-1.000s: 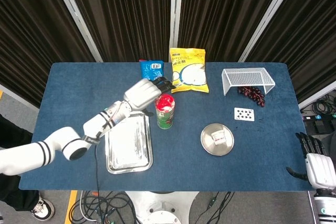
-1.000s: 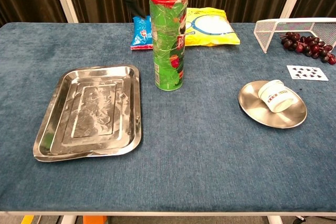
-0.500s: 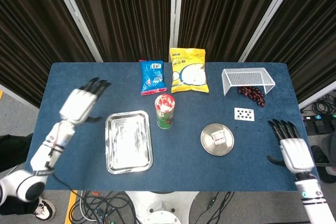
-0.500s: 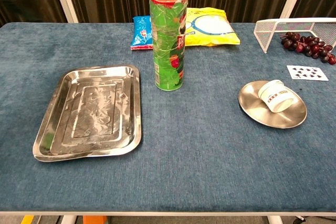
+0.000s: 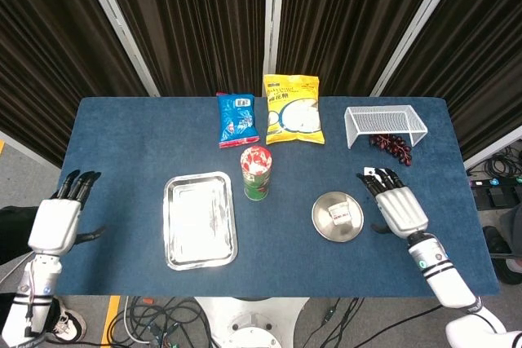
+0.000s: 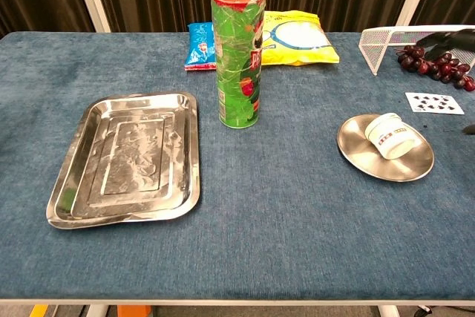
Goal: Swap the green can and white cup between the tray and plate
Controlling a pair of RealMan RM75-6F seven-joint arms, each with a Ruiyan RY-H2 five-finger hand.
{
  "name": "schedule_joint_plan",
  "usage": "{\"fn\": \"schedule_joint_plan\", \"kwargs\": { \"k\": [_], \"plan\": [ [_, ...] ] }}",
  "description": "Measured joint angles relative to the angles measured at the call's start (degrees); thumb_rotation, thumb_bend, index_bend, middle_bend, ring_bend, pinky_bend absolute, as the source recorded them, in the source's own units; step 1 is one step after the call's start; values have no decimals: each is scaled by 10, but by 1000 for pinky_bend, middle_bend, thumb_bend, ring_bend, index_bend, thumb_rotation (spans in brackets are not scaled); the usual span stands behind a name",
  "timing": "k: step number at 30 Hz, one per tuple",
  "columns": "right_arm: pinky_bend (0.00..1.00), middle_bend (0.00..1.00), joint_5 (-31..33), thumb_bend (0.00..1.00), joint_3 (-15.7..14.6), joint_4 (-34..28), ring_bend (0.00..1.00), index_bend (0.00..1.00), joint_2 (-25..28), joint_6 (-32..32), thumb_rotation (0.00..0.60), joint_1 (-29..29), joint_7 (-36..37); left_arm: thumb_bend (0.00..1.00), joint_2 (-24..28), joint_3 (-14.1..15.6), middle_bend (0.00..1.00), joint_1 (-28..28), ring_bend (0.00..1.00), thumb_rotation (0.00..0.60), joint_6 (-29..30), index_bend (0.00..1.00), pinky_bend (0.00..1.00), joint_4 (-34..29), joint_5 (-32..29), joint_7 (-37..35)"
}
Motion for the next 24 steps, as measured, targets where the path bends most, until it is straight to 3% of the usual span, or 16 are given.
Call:
{"fn": "schedule_joint_plan", "kwargs": {
  "k": [11,24],
  "plan": [
    [0,160,21,74,-14,35,0,8,-66,-14,600,24,-35,22,-27,6,124,63,63,600,20,120,365,45,24,-41],
    [0,295,38,129,-20,74,1,194,-116,-26,600,51,-57,22,-34,-18,124,86,63,600,0,126,342,68,32,-66]
  ]
}}
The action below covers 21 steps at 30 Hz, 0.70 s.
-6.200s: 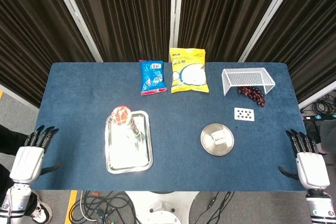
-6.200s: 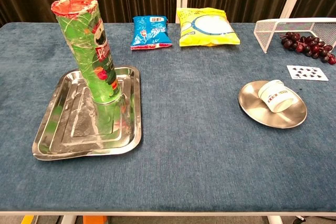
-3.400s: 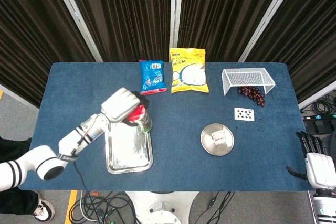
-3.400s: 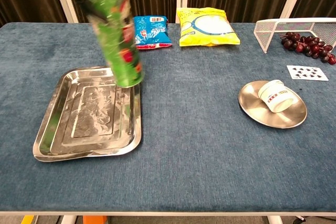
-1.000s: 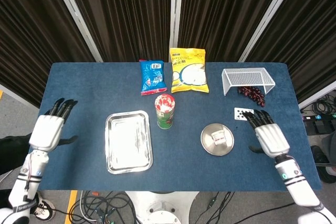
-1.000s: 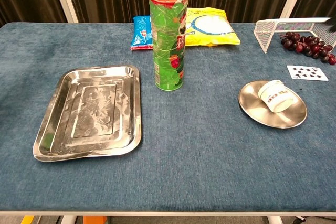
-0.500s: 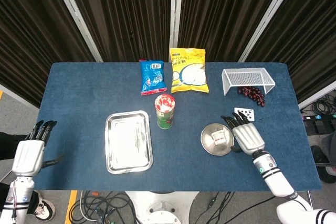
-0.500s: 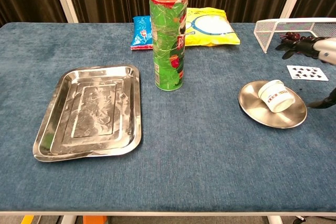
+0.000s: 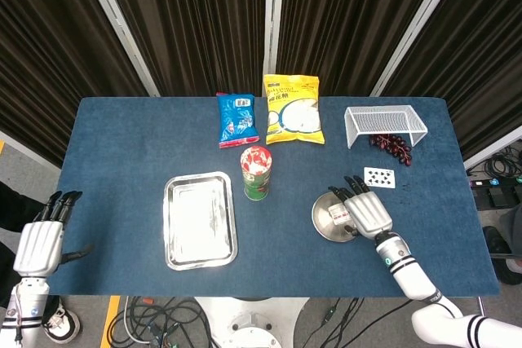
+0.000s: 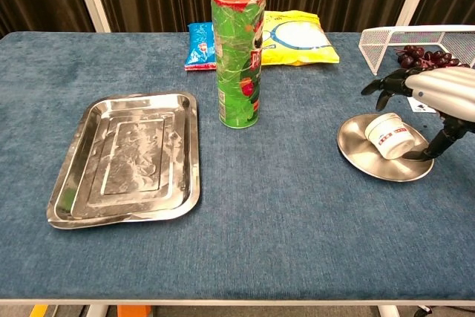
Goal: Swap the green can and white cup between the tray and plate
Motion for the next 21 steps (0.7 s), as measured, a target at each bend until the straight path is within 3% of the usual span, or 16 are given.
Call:
{"fn": "schedule_joint_plan", "kwargs": {
  "k": [9,21],
  "plan": [
    [0,436,-6,189,-5,15,95,404,-14,16,600,4,3,22,-3,-8,124,10,63,600,-18,126,342,10,4,-9],
    [0,528,-12,221,-9,15,149,529,-15,37,600,2,7,23,-4,-19,124,18,62,600,-33,126,342,15,9,-16]
  ]
}}
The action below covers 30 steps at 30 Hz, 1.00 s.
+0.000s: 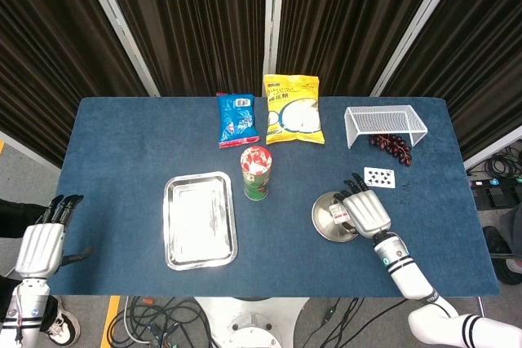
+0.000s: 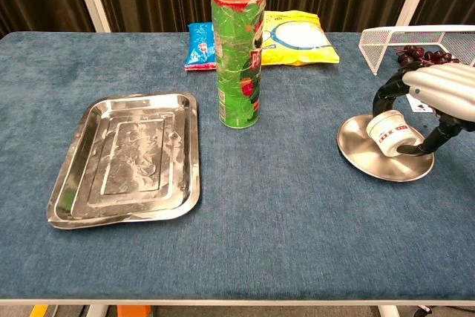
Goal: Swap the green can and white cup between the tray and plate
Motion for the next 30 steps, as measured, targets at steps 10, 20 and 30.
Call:
{"fn": "schedule_joint_plan", "kwargs": {
  "k": [10,20,30],
  "plan": [
    [0,529,-37,220,9,-87,149,529,21,15,600,20,-17,23,11,-8,124,15,63,600,12,127,341,-4,6,-3],
    [0,530,-11,212,23,-99,146,531,-47,-54,600,83,-71,23,17,-11,124,27,63,600,7,127,340,5,2,-21],
    [0,380,13,35,11,-79,48,269,-87,-73,600,104,-91,24,17,-15,124,33,62,600,1,127,340,15,6,-33]
  ]
}}
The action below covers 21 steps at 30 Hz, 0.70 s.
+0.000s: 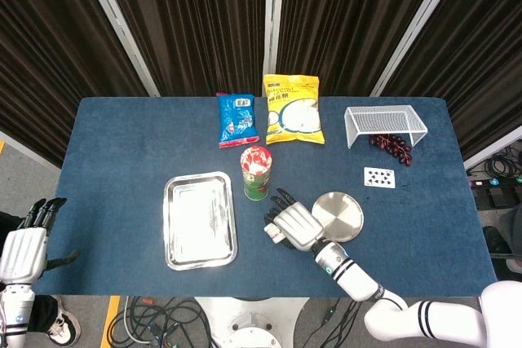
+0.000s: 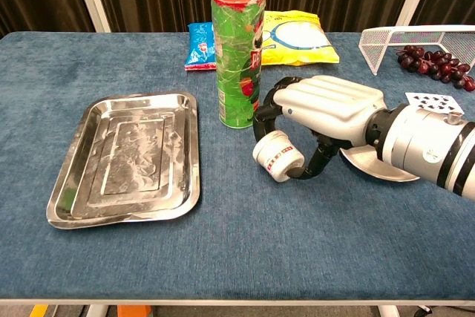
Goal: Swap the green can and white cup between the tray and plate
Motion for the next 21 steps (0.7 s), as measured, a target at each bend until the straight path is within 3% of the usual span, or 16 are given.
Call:
{"fn": "schedule_joint_plan", "kwargs": {
  "k": [5,15,21],
  "plan": [
    [0,304,0,0,-3,-11,2,187,9,5,600,0,5,23,1,-2,124,1,63,600,-1,127,340,-1,1,1],
    [0,303,-45,5,9,-83,7,213,70,70,600,-15,51,23,6,-1,122,1,63,600,-6,132,340,-6,18,-13],
    [0,293,-118,4,33,-139,5,217,118,141,600,-23,90,23,11,0,124,1,63,600,4,133,341,-8,42,-23]
  ]
}}
